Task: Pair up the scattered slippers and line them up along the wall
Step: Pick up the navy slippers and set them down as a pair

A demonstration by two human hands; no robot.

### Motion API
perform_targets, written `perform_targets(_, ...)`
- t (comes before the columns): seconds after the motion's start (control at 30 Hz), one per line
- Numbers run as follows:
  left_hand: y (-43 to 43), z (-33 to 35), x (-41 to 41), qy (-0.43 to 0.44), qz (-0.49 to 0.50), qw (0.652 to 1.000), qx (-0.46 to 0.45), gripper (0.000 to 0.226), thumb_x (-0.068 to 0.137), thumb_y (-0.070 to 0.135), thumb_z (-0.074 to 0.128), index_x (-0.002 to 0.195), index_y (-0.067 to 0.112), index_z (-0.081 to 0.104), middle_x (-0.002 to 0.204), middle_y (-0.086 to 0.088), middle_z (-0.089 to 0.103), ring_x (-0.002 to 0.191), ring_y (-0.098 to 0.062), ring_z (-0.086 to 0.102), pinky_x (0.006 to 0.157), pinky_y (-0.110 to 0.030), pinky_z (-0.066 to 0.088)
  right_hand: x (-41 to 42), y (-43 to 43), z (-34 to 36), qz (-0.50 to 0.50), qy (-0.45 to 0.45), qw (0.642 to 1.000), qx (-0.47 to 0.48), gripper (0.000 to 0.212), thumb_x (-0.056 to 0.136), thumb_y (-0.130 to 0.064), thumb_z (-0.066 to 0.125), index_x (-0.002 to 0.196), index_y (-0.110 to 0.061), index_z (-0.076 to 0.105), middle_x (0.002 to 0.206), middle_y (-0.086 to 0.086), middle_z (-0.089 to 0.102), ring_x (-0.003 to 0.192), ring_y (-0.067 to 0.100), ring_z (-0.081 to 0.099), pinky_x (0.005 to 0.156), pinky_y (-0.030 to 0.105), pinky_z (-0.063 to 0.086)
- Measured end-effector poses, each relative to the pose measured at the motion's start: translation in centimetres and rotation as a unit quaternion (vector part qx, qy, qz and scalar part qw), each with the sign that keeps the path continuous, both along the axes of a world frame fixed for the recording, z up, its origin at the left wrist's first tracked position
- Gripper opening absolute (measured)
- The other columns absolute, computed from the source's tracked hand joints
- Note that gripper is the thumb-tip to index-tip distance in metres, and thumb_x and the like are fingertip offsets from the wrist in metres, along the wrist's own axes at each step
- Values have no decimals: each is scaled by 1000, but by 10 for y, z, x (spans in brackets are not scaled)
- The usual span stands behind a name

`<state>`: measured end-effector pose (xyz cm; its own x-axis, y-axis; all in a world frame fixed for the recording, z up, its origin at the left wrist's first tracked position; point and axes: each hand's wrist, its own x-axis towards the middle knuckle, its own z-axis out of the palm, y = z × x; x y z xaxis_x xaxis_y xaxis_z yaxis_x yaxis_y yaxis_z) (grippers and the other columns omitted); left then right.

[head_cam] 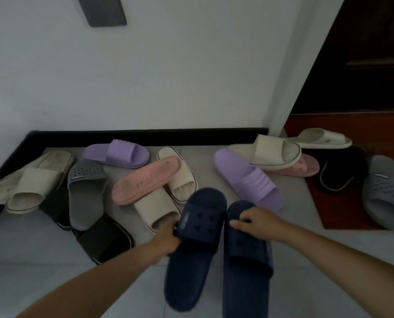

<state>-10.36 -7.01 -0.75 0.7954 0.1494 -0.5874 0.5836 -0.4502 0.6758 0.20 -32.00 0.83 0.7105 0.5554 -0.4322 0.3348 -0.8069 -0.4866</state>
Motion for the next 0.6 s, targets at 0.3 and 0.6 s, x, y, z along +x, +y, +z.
perform_targets(0.3,-20,-31,-52,97,-174,955,219,60,83,42,65,124,5,42,125,-15,52,111,-30,54,85,-33,46,-44,-2,-52,-13,63,997,-36,41,91,-49,48,59,-24,43,67,-6,49,72,17,52,65,30,38)
perform_targets(0.6,-39,-29,-18,-61,-411,868,272,124,62,63,72,151,17,-3,159,-6,4,146,-27,6,117,-43,20,-75,8,-11,57,-63,996,-4,34,84,-52,56,85,-18,56,93,1,57,92,21,57,67,29,37)
